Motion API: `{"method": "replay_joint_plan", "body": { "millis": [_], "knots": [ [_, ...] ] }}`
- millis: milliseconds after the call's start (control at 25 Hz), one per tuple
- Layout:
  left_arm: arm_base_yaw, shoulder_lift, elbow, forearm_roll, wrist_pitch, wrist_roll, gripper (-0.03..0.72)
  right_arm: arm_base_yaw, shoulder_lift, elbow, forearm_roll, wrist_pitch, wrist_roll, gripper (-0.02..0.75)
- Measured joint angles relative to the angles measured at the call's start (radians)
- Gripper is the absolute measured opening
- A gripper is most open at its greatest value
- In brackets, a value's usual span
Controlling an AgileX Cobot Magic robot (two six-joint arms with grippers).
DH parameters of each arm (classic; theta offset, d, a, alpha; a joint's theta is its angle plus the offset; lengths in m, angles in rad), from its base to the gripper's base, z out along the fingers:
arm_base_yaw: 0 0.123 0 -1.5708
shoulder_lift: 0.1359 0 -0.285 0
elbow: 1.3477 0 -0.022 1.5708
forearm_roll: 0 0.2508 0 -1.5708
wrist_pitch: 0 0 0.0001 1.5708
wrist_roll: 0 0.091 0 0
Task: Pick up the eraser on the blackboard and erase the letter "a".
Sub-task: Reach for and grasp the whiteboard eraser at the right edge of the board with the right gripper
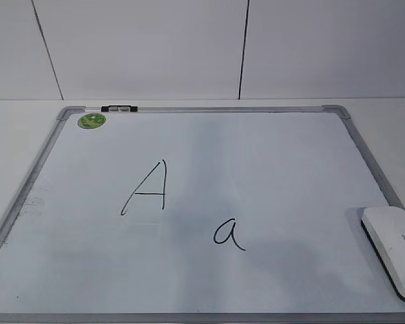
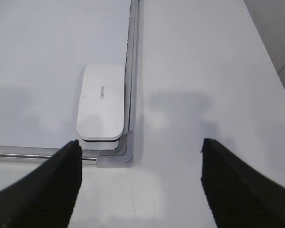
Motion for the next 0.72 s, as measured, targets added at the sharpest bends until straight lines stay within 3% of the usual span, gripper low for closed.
{"method": "replay_joint_plan", "body": {
  "millis": [720],
  "knots": [
    [0.000,0.000,0.000,0.000,0.000,0.000,0.235,0.000,0.000,0.000,0.000,0.000,0.000,0.593]
  ]
}}
